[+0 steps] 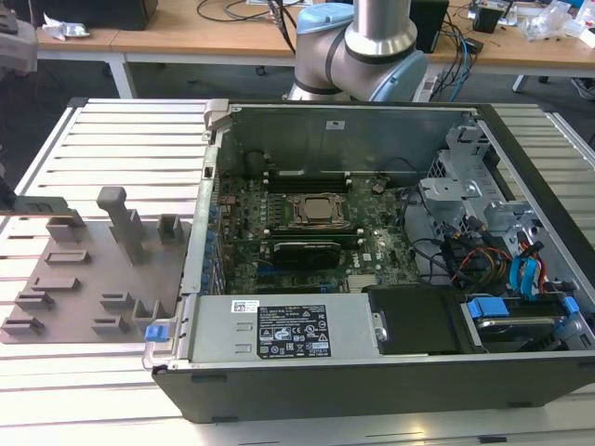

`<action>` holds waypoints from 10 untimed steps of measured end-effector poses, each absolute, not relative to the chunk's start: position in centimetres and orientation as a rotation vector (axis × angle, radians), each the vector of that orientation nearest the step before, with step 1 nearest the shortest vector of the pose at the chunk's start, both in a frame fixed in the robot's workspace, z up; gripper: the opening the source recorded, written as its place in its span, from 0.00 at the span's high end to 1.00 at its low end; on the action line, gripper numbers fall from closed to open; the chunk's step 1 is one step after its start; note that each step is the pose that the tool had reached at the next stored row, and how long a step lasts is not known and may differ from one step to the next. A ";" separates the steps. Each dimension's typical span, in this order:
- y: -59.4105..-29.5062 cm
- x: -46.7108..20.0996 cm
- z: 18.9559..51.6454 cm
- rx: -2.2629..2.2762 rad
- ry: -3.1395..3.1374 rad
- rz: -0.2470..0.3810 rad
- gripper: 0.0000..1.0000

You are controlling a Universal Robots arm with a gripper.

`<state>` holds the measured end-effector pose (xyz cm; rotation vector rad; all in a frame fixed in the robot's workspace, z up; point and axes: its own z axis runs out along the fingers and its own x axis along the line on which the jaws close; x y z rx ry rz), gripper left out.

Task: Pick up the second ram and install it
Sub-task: 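Pick up the second ram and move it above second insertion slot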

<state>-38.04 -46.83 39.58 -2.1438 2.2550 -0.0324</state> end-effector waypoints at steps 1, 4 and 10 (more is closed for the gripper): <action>-46.8 -38.0 39.8 -2.144 2.255 -0.032 0.87; -46.8 -38.0 39.8 -2.144 2.255 -0.032 0.87; -46.8 -35.3 39.8 -2.149 2.260 -0.042 0.87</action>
